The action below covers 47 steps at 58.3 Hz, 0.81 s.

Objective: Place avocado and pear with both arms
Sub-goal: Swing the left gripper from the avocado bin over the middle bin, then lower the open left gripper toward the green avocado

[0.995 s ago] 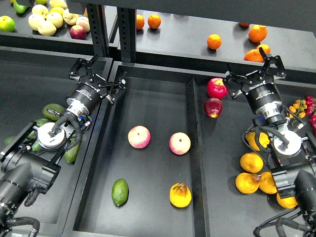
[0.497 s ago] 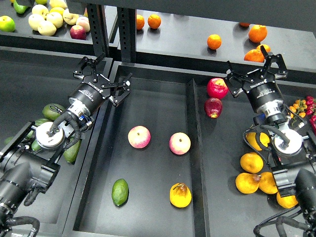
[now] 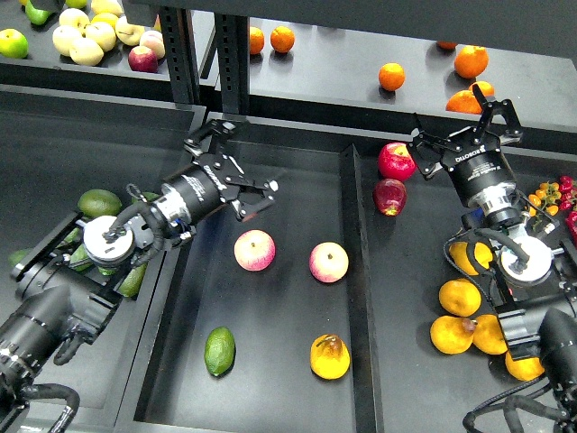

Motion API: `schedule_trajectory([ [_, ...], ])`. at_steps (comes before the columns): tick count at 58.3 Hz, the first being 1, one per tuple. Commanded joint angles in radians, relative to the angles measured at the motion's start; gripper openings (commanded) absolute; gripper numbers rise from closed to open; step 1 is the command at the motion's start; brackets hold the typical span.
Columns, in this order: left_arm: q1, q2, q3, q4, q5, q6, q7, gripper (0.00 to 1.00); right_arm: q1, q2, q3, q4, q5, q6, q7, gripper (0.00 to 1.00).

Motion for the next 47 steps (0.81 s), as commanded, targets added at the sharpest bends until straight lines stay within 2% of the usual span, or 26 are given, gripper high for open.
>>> schedule_trajectory([
  [1, -0.086, 0.145, 0.265, -0.001, -0.058, -0.037, 0.001, 0.99, 0.008, 0.000, 0.000, -0.005, 0.018, 0.000, -0.009, 1.00],
  [6, -0.138, 0.203, 0.414, -0.006, -0.069, -0.037, 0.001, 0.99, 0.014, 0.000, 0.000, -0.020, 0.041, 0.000, -0.015, 1.00],
  [15, -0.206, 0.272, 0.588, -0.014, -0.051, -0.037, 0.001, 0.99, 0.029, 0.000, 0.001, -0.040, 0.068, 0.004, -0.015, 1.00],
  [24, -0.293, 0.292, 0.785, -0.015, 0.032, -0.037, 0.001, 0.99, 0.039, -0.013, 0.001, -0.049, 0.079, 0.006, -0.017, 1.00],
  [25, -0.314, 0.289, 0.841, -0.021, 0.063, -0.037, 0.001, 0.99, 0.037, -0.015, 0.001, -0.049, 0.079, 0.008, -0.015, 1.00],
  [47, -0.316, 0.229, 0.949, -0.008, 0.181, -0.037, 0.001, 0.99, 0.025, -0.015, 0.003, -0.055, 0.079, 0.012, -0.017, 1.00],
])
